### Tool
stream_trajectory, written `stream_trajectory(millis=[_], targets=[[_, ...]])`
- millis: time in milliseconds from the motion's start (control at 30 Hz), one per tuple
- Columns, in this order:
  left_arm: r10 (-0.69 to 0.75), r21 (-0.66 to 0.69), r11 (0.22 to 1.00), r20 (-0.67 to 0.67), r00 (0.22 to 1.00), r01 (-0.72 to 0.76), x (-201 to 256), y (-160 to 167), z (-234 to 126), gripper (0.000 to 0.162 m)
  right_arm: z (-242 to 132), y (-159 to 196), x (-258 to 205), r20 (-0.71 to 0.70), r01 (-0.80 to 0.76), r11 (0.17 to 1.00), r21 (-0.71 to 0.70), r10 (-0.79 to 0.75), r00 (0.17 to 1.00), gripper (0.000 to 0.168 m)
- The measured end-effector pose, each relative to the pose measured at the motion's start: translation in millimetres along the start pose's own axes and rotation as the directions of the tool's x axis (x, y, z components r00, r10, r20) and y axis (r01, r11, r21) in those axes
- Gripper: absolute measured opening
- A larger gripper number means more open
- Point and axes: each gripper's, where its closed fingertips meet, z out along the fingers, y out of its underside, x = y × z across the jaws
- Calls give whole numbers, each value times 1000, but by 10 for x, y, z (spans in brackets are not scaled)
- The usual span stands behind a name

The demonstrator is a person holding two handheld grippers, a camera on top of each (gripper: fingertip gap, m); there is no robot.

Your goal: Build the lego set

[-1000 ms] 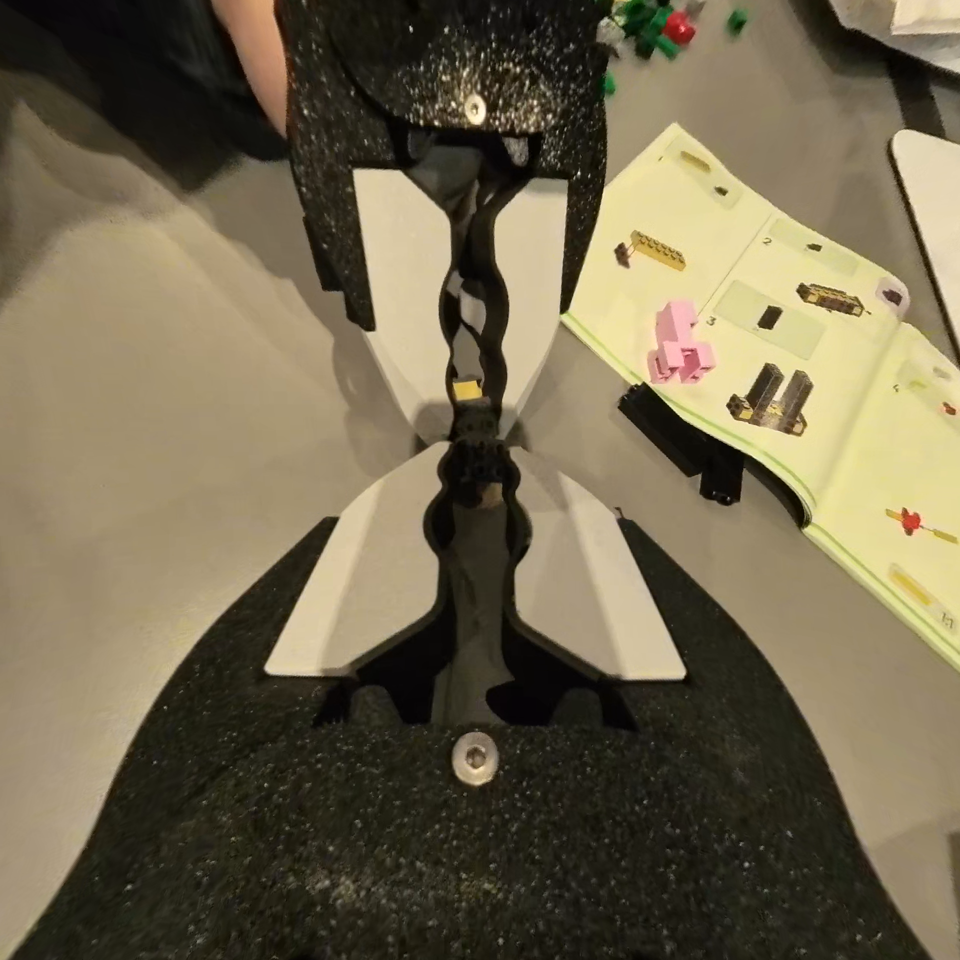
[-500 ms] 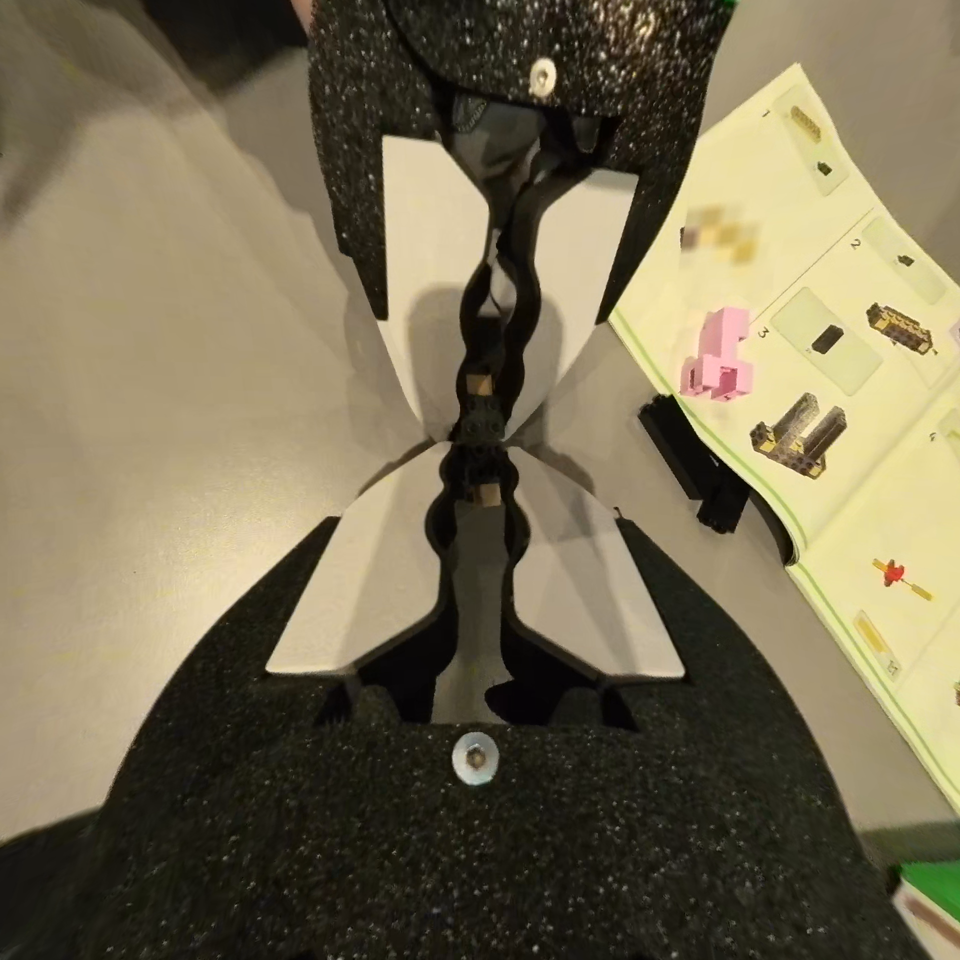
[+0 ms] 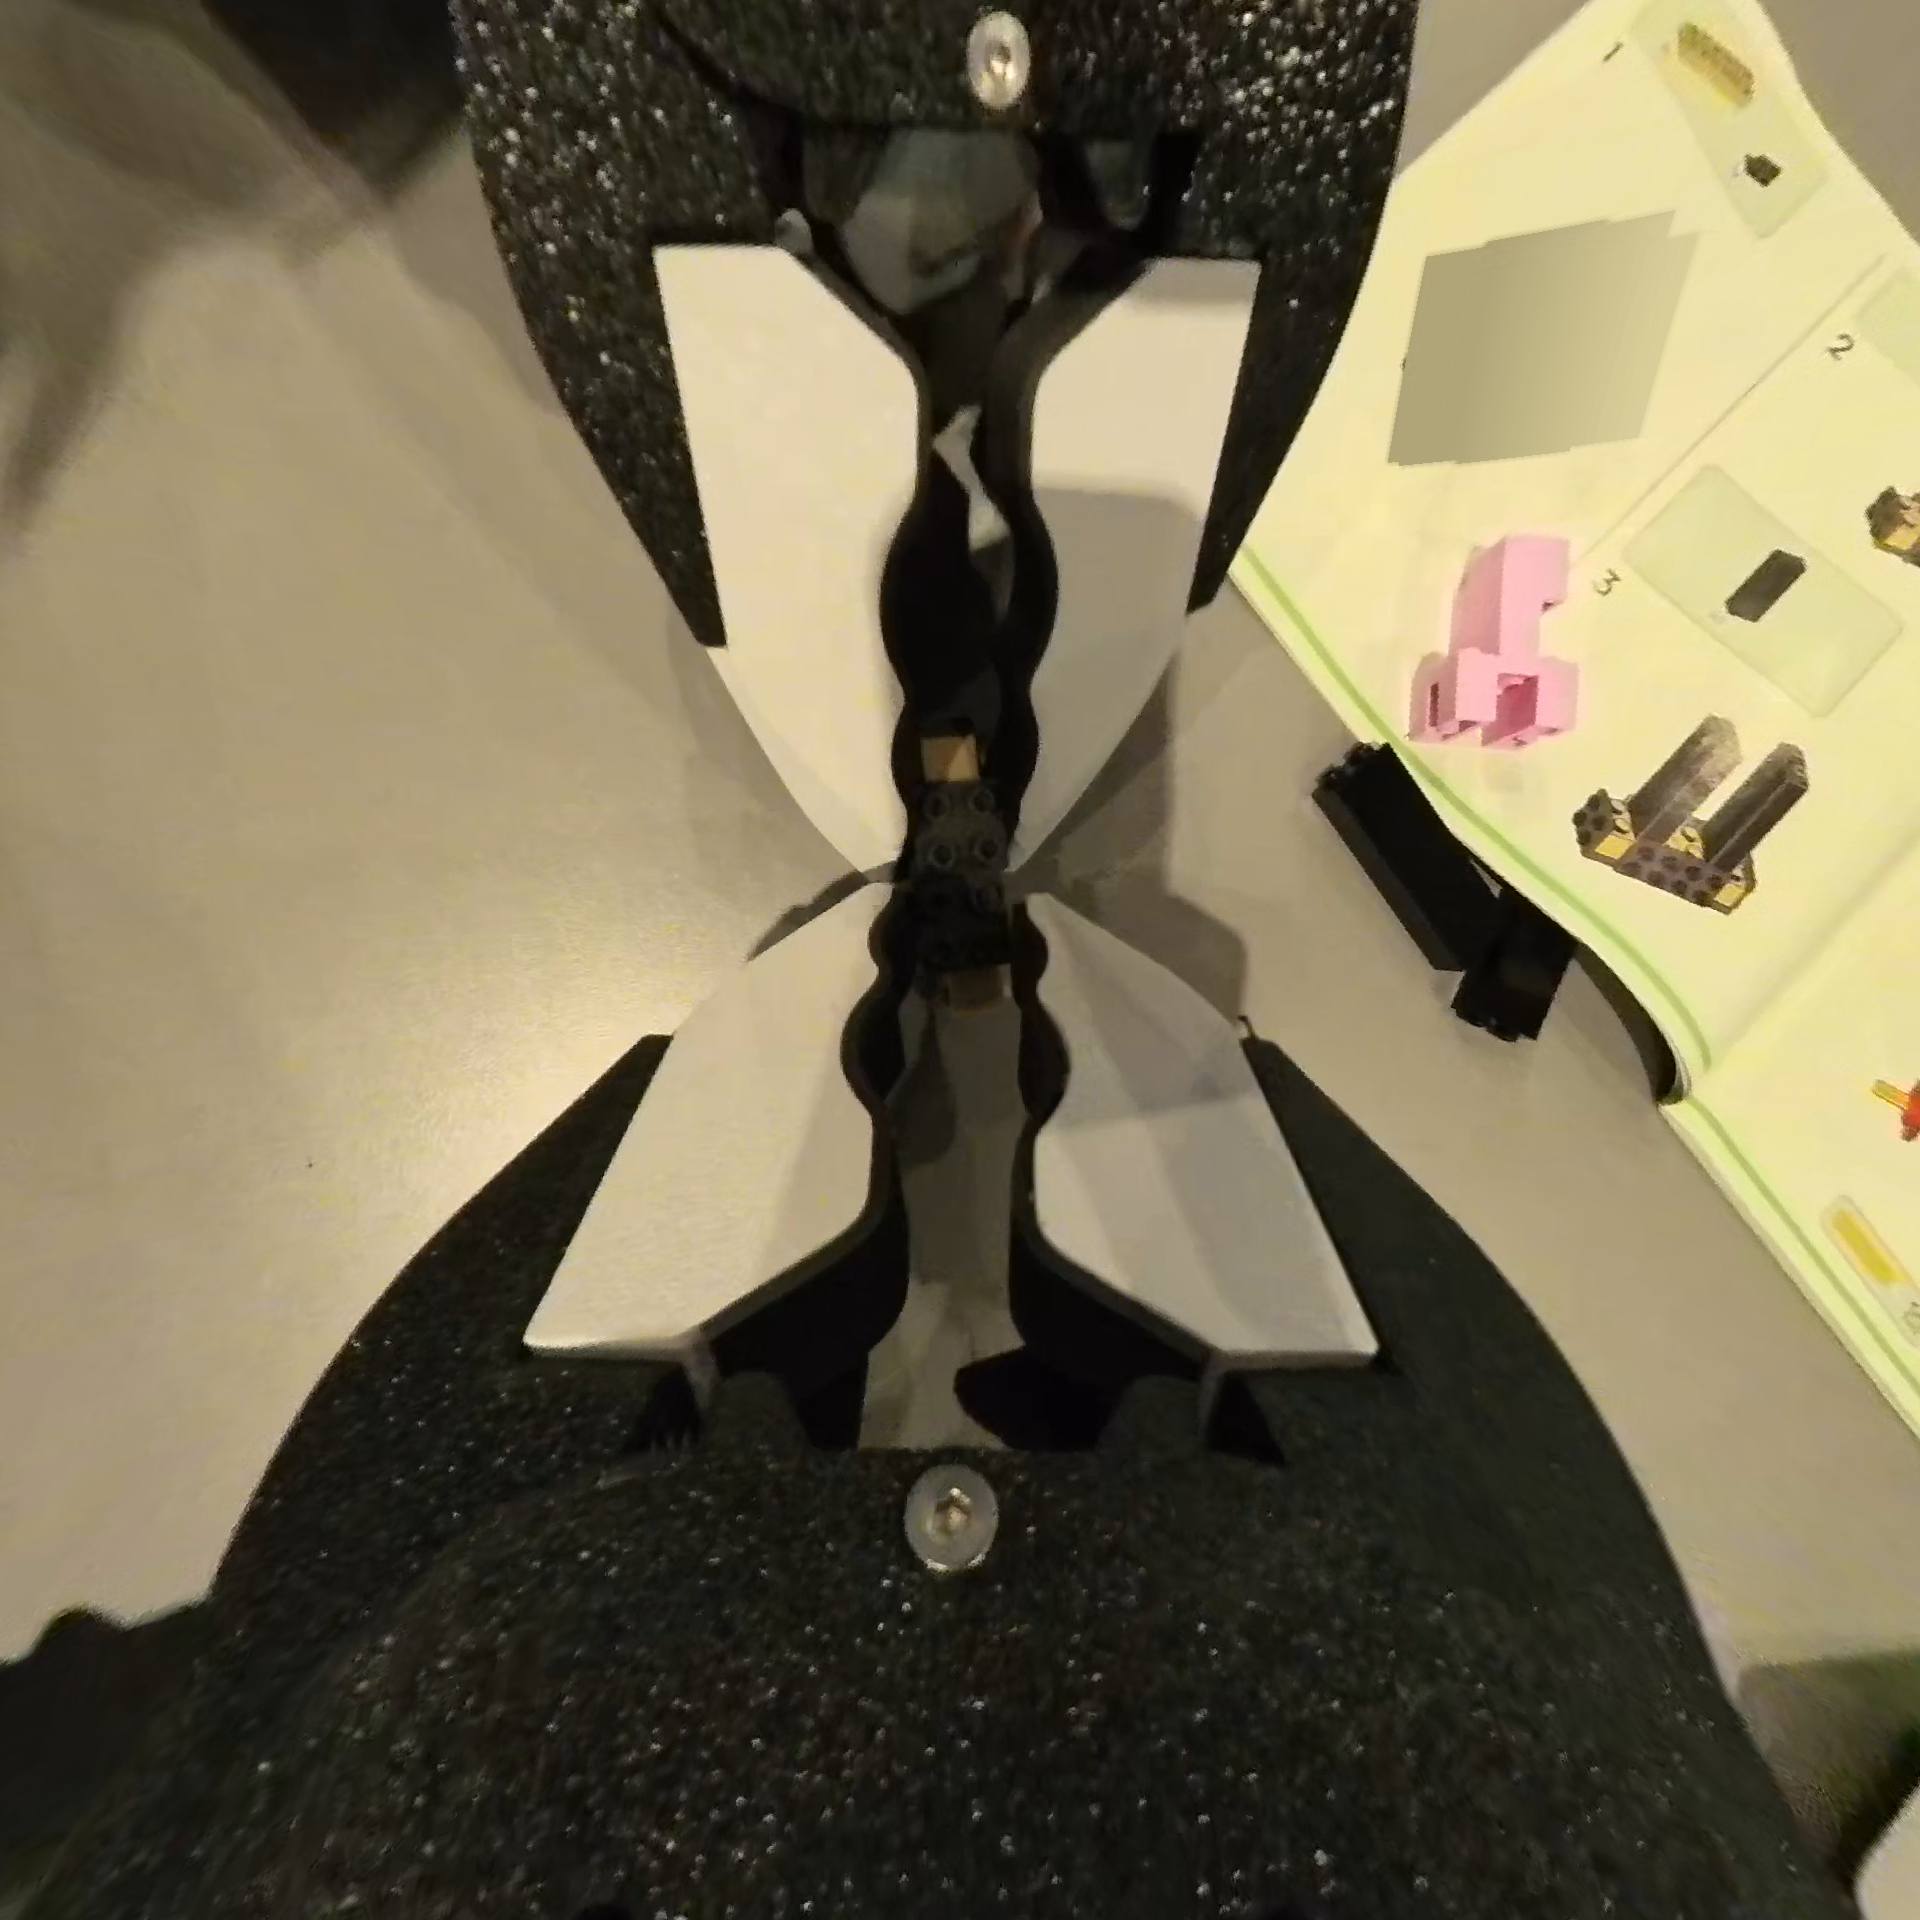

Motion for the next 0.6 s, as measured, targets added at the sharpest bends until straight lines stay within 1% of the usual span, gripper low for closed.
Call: stream_trajectory(millis=[133,333,433,600], targets=[[4,0,1000,-2,1000,-4,5,1,0,17,0,0,-12,44,-5,1000,11,5,999,17],[5,0,1000,-5,1000,-5,10,0,0,17,-9,-6,-30,148,-71,997,38,65,987,17],[5,0,1000,-5,1000,-5,10,0,1,17,-8,-6,-31,149,-72,997,39,66,987,17],[10,-1,1000,-4,1000,-10,11,0,1,17,-4,1,-27,92,-51,998,25,49,995,16]])
